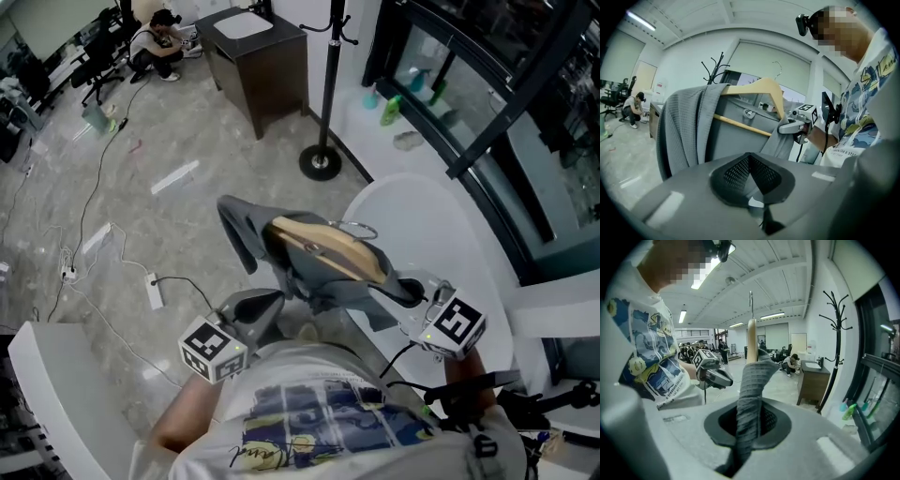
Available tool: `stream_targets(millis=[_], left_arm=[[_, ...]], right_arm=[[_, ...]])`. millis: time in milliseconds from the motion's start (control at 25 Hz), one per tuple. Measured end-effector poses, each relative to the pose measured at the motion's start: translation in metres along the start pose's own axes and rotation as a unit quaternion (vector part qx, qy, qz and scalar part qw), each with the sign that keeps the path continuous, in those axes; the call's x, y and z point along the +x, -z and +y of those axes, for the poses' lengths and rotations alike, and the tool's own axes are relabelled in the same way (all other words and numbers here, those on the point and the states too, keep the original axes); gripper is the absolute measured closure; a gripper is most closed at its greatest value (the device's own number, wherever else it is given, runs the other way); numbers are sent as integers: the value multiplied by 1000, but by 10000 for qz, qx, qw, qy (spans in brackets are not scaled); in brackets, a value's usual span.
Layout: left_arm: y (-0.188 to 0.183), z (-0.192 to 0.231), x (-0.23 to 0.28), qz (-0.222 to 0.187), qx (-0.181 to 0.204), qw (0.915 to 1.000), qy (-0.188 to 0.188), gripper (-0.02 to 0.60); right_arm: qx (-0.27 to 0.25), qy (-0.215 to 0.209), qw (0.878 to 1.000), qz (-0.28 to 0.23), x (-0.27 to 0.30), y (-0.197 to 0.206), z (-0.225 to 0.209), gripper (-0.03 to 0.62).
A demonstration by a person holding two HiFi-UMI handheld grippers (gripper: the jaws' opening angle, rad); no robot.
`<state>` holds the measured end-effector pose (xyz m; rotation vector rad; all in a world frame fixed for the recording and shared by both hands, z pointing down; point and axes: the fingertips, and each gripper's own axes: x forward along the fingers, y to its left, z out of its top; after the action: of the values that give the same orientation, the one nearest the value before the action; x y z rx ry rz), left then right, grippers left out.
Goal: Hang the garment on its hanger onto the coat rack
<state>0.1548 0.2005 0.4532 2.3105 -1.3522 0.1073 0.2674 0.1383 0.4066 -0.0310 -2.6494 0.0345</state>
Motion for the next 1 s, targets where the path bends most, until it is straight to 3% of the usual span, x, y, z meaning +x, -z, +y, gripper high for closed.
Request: stream_targets(millis=[320,560,1000], left_arm=[[-9,53,-15,-68,-102,9999,-83,580],[-54,120,13,-69,76,9999,67,580],[-120,251,-1,-187,529,9976,414,580]], right_arm=[[-98,99,9999,-68,43,-35,-47,585],[-65,256,9996,-71,64,-75,-128,585],[-57,749,9969,-241,142,-162,-257,585]])
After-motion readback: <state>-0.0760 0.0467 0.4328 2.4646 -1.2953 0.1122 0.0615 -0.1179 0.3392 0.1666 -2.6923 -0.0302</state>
